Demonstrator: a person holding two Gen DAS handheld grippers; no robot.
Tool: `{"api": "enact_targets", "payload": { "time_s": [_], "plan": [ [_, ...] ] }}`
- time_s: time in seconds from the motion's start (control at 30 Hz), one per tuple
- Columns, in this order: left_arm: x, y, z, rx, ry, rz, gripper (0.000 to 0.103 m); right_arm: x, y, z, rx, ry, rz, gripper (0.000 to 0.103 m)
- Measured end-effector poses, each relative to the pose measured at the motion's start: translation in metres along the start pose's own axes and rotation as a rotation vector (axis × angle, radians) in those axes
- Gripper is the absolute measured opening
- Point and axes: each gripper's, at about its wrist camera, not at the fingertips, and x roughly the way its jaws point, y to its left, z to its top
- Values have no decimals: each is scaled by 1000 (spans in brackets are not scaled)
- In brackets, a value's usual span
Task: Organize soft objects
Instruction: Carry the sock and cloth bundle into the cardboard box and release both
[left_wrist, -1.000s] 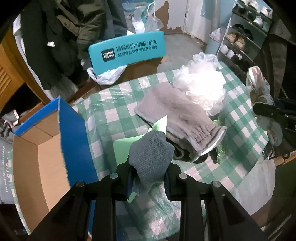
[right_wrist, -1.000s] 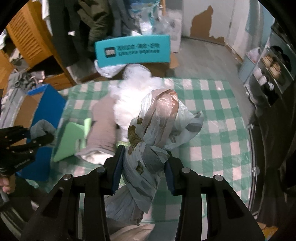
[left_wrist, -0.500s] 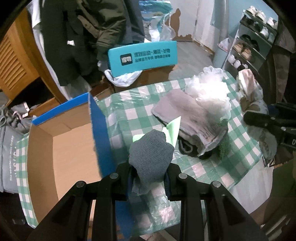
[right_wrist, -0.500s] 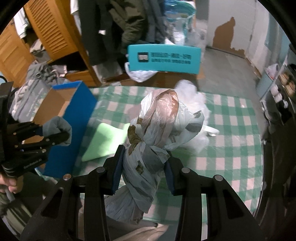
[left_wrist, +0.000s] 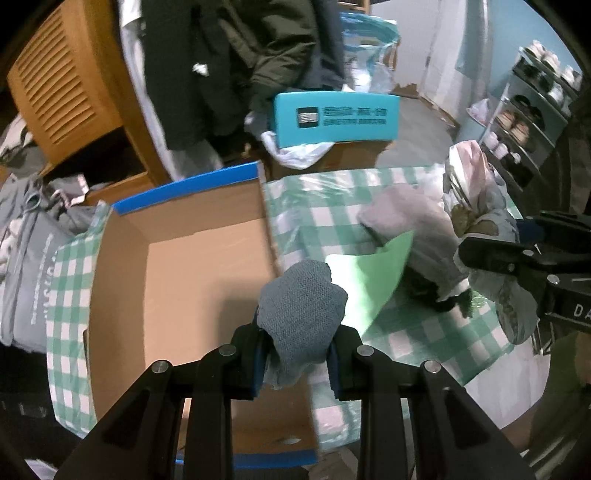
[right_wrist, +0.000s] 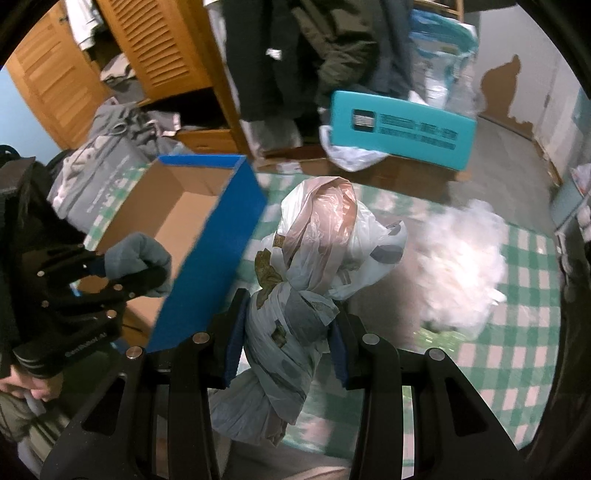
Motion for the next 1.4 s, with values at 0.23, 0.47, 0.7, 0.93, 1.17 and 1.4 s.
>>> {"api": "enact_targets", "payload": {
  "time_s": [0.23,0.47,0.7,0.93,1.17,1.4],
  "plan": [
    [3,38,-10,-70,3,37,27,23,44,20,-55,23,55,39],
    [13,73,-19,-135,18,71,27,50,80,31,-92,66,88,39],
    [24,102,-32,-198,47,94,27,74,104,39,-114,108,106,39],
    [32,115,-42,-234,71,99,27,91,125,43,-130,136,121,39],
    [31,125,-45,-272,74,111,44,101,143,45,-164,134,83,69],
    [27,127,-44,-280,58,118,56,98,140,46,-161,111,72,81]
  ]
}}
